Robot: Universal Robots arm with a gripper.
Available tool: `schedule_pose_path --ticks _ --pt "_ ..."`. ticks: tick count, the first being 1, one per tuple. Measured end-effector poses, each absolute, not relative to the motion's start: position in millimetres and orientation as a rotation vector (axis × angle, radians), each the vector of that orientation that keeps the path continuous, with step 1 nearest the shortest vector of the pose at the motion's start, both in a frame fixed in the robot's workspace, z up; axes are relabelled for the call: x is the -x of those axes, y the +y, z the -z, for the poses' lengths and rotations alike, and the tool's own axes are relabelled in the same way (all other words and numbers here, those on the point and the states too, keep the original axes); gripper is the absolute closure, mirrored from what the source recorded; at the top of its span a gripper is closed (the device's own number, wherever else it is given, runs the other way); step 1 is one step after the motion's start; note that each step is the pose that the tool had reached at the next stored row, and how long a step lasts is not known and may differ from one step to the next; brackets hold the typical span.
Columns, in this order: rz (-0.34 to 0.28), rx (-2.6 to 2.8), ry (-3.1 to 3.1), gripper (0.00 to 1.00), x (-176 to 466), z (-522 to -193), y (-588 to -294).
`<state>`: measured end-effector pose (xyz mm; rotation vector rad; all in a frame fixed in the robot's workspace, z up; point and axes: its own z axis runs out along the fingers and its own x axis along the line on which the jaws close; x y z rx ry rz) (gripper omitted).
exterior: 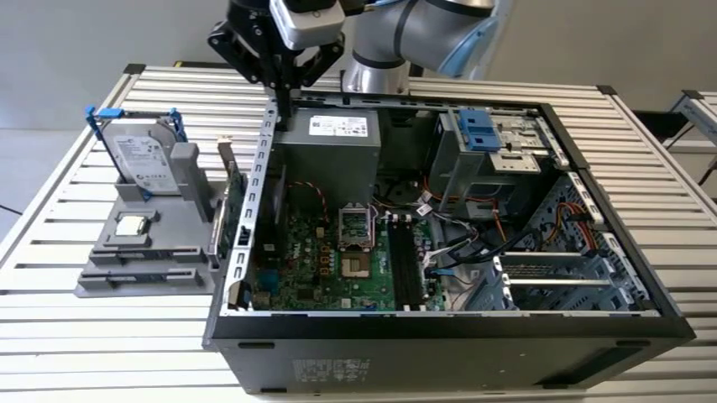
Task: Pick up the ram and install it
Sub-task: 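Reach for the ram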
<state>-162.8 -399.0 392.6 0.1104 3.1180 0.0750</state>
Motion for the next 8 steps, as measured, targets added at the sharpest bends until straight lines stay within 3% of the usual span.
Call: schedule_pose_path --ticks 8 --pt "-0.075 -0.11 3.118 1.0 167.2 -392.6 -399.0"
